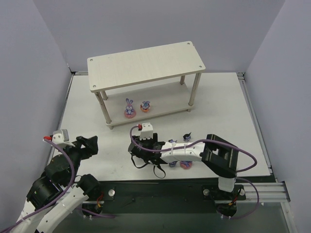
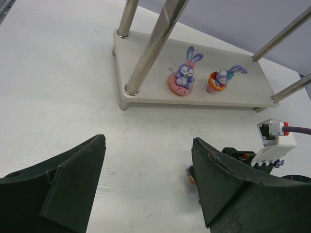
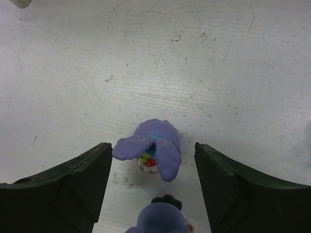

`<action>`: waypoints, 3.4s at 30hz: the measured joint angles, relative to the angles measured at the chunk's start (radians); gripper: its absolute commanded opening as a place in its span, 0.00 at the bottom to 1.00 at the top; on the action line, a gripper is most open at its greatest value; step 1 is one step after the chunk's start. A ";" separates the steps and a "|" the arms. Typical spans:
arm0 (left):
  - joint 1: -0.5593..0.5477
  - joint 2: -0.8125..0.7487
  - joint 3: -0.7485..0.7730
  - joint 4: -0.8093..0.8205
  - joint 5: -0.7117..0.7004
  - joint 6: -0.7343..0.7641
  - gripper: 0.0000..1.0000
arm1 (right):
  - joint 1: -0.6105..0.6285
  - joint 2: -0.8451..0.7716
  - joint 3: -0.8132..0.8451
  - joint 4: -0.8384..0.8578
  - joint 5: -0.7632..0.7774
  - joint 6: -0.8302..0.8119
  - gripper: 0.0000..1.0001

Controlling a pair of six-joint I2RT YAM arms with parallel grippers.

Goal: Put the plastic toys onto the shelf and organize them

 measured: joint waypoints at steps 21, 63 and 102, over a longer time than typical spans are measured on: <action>-0.002 -0.004 0.000 0.000 0.000 0.000 0.82 | -0.028 0.033 0.022 0.045 0.024 0.000 0.28; -0.006 -0.002 0.000 0.000 0.000 0.000 0.82 | -0.483 -0.217 -0.024 0.264 -0.298 -0.635 0.03; -0.006 0.019 0.000 0.000 -0.001 0.000 0.82 | -0.611 0.019 0.114 0.348 -0.465 -0.743 0.18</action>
